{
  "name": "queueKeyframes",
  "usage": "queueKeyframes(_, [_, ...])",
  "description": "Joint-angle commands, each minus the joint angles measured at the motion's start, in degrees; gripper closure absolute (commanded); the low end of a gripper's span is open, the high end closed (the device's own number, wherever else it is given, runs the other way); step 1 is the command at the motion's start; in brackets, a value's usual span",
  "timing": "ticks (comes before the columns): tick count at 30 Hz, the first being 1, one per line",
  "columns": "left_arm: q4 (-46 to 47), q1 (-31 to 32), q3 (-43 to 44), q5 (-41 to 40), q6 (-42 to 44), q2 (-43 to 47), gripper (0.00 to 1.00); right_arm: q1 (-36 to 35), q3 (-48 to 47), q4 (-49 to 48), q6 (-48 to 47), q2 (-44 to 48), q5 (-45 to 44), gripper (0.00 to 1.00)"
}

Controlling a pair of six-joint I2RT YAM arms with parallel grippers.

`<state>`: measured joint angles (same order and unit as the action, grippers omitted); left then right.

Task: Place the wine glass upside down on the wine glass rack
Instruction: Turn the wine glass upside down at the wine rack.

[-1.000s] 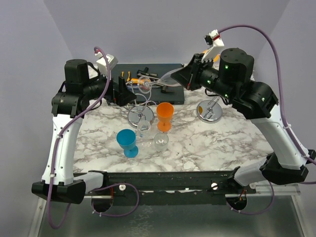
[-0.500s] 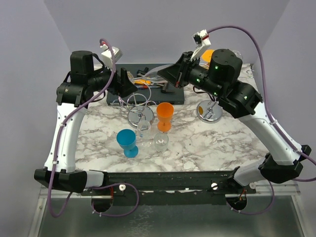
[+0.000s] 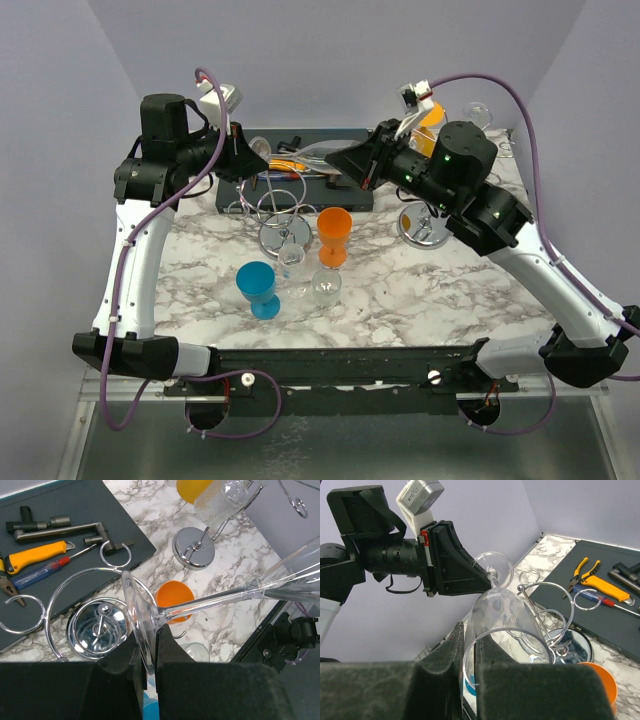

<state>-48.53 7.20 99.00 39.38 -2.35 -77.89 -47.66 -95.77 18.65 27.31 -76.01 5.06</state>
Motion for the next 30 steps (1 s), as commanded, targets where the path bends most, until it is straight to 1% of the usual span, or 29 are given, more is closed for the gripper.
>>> queueKeyframes(1, [3.4, 1.1, 3.1, -2.1, 8.1, 0.4, 1.00, -0.8, 2.7, -4.5, 2.8, 1.2, 4.3, 0.84])
queueKeyframes(2, [4.0, 1.1, 3.5, -2.1, 9.5, 0.4, 1.00, -0.8, 3.3, -3.9, 3.0, 1.2, 4.7, 0.71])
queueKeyframes(3, [4.5, 1.1, 3.7, -2.2, 10.8, 0.5, 1.00, -0.8, 4.0, -3.3, 3.3, 1.4, 5.0, 0.55])
queueKeyframes(4, [5.0, 1.1, 4.1, -2.4, 12.3, 0.5, 1.00, -0.8, 4.5, -2.1, 3.4, 1.5, 5.2, 0.44])
queueKeyframes(8, [7.3, 1.1, 5.2, -4.6, 19.9, 1.0, 1.00, -0.8, 4.9, 3.7, 3.3, 2.1, 4.4, 0.18])
queueKeyframes(10, [8.6, 1.1, 5.3, -5.0, 23.8, 1.4, 1.00, -0.8, 4.6, 6.2, 2.9, 3.0, 4.5, 0.10])
queueKeyframes(14, [13.0, 1.1, 4.4, -5.1, 27.9, 3.0, 1.00, -0.8, 3.7, 10.7, 2.1, 5.1, 3.4, 0.00])
queueKeyframes(18, [18.8, 1.1, 2.5, -2.9, 29.2, 5.0, 1.00, -0.8, 2.2, 16.0, 1.9, 6.9, 2.7, 0.00])
queueKeyframes(23, [29.6, 1.1, -5.4, 4.3, 30.6, 9.7, 1.00, -0.8, 0.5, 21.7, 2.5, 8.7, 1.1, 0.00])
queueKeyframes(26, [31.4, 1.1, -5.9, 7.3, 31.1, 10.2, 1.00, -0.8, -1.1, 23.7, 3.2, 9.7, 1.2, 0.00])
queueKeyframes(30, [32.6, 1.1, -5.7, 10.4, 34.1, 10.7, 1.00, -0.8, -2.5, 22.3, 5.8, 11.1, 2.8, 0.00])
